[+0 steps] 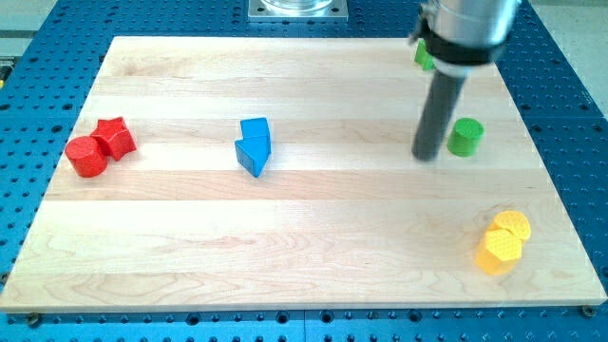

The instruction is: Move the green circle near the green star

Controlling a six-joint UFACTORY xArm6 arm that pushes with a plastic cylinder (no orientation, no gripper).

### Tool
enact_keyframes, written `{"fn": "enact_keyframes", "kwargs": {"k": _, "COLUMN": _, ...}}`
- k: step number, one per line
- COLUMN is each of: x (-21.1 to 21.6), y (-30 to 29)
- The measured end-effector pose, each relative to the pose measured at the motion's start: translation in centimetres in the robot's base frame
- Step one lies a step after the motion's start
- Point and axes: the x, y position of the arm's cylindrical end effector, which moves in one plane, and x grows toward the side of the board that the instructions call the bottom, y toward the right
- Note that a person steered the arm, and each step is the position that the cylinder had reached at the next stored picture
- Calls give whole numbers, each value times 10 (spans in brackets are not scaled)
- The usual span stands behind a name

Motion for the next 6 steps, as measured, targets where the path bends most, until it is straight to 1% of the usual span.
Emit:
{"fn": "enact_keyframes", "kwargs": {"k": 1, "x": 9, "y": 32}}
{"fn": "enact_keyframes", "kwargs": {"k": 2, "x": -48, "y": 60}}
{"fn": "enact_keyframes", "kwargs": {"k": 3, "x": -106, "y": 69}}
{"fn": "enact_keyframes", "kwargs": {"k": 4, "x": -147, "y": 71}}
{"fn": "enact_keyframes", "kwargs": {"k": 5, "x": -167, "y": 69}}
{"fn": "enact_keyframes", "kwargs": {"k": 6, "x": -166, "y": 69}}
